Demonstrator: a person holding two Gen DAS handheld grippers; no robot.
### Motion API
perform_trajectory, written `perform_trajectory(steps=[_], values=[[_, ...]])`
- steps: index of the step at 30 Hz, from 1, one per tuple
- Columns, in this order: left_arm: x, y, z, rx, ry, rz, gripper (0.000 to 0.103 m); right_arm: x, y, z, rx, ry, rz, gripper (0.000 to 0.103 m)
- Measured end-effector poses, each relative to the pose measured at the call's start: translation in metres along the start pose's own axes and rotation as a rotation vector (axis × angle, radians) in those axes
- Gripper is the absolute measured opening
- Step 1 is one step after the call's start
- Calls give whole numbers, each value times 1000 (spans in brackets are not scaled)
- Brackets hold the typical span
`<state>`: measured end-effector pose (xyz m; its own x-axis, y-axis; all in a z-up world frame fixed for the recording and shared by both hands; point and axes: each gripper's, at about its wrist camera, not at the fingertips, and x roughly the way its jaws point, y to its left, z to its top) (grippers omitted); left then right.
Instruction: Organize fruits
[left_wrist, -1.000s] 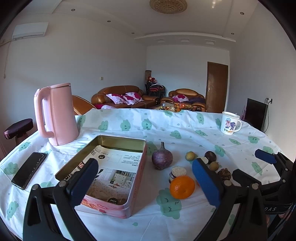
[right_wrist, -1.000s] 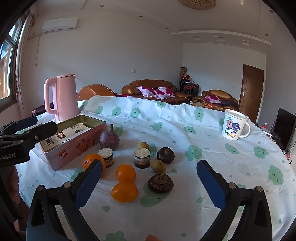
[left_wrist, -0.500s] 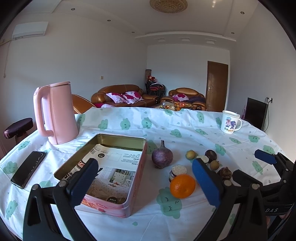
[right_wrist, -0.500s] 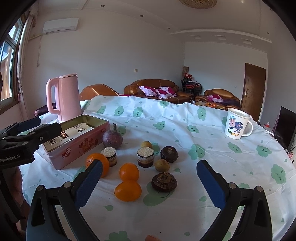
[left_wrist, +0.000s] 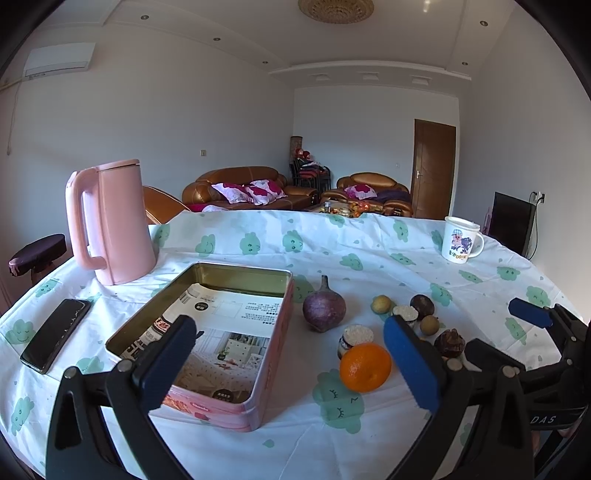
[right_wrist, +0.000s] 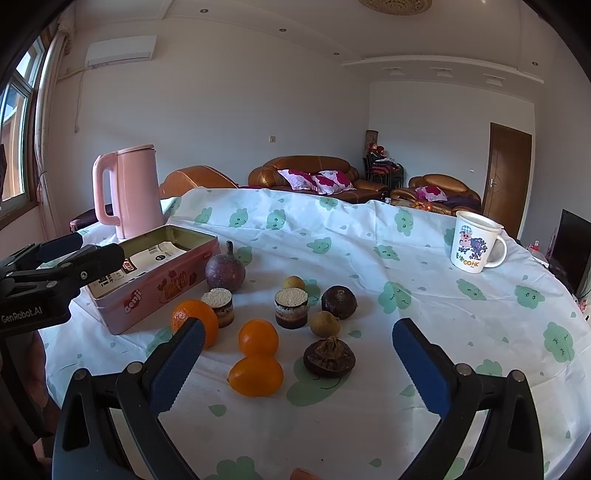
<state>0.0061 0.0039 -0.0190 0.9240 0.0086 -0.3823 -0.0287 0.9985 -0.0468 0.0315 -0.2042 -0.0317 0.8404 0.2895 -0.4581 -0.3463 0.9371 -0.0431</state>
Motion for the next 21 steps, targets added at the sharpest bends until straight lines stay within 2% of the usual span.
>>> perform_trajectory(steps=[5, 13, 14, 16, 20, 21], values=[[3, 0, -6, 3, 11, -3, 103, 3, -1, -4, -3, 12, 3, 102], [13, -7, -12, 16, 55, -51, 103, 13, 2, -20, -38, 64, 25, 101], [14, -10, -13, 23, 57, -55, 103, 15, 3, -21, -42, 71, 28, 100], [15, -17, -14, 50, 60, -64, 103, 19, 5, -22, -44, 91, 52, 89], [19, -23, -17, 71, 79, -85, 102, 29, 12, -26, -64, 136, 87, 82], [20, -23, -17, 70, 85, -89, 102, 32, 14, -27, -74, 146, 94, 76]])
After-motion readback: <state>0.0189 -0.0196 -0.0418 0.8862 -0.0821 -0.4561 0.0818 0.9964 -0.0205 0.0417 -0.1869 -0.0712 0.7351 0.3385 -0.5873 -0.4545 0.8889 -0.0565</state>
